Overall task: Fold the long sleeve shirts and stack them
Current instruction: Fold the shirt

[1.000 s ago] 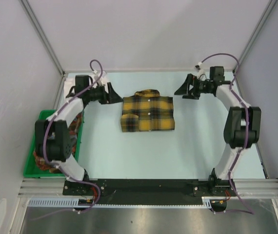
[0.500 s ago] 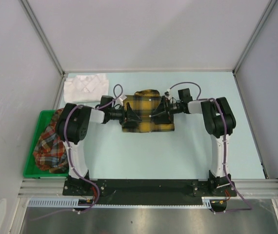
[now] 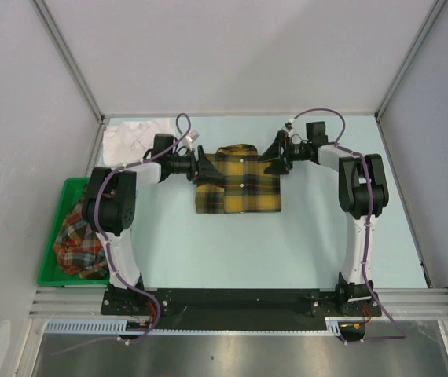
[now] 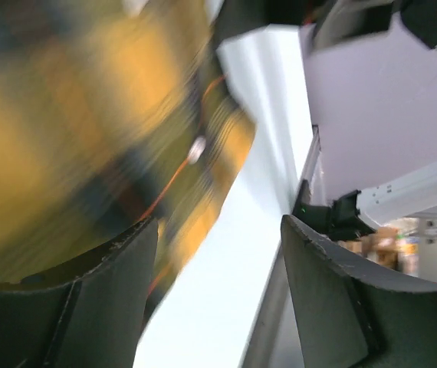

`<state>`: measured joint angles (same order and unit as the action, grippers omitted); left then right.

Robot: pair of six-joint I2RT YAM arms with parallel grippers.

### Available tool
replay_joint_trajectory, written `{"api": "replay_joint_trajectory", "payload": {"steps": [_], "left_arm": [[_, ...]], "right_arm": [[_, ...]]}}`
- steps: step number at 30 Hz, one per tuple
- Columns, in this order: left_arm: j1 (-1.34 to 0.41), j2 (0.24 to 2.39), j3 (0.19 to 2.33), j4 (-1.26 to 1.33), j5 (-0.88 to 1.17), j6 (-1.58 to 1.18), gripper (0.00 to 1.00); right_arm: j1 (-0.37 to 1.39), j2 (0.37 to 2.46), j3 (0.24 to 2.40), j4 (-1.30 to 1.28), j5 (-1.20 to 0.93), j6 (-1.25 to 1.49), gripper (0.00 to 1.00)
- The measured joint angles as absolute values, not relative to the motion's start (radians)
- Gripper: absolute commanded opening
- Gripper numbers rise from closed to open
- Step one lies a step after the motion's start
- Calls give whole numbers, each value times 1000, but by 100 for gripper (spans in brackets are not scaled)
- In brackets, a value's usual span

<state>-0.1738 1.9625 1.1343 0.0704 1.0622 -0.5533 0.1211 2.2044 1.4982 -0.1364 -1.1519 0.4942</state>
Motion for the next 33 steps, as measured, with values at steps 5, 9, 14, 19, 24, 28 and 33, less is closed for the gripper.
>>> {"api": "replay_joint_trajectory", "payload": {"steps": [5, 9, 14, 19, 24, 28, 33], "left_arm": [[-229, 2064, 1351, 142, 1022, -567, 69], [-194, 2209, 1448, 117, 964, -540, 71], [-115, 2247, 1449, 1, 978, -460, 75], [-83, 2120, 1362, -108, 949, -296, 79], [-38, 1834, 1198, -170, 911, -224, 99], [75, 1607, 1168, -187, 870, -202, 99], [212, 1504, 1211, -277, 794, -164, 99]], "right_arm": [[192, 2234, 1573, -63, -1140, 535, 69], [206, 2358, 1665, -71, -1090, 521, 59], [153, 2413, 1774, -229, -1049, 424, 60], [126, 2400, 1930, -388, -921, 247, 59], [209, 2243, 1898, -536, -809, -25, 53], [433, 2041, 1728, -548, -696, -229, 49], [757, 1977, 1610, -502, -560, -382, 50]]}}
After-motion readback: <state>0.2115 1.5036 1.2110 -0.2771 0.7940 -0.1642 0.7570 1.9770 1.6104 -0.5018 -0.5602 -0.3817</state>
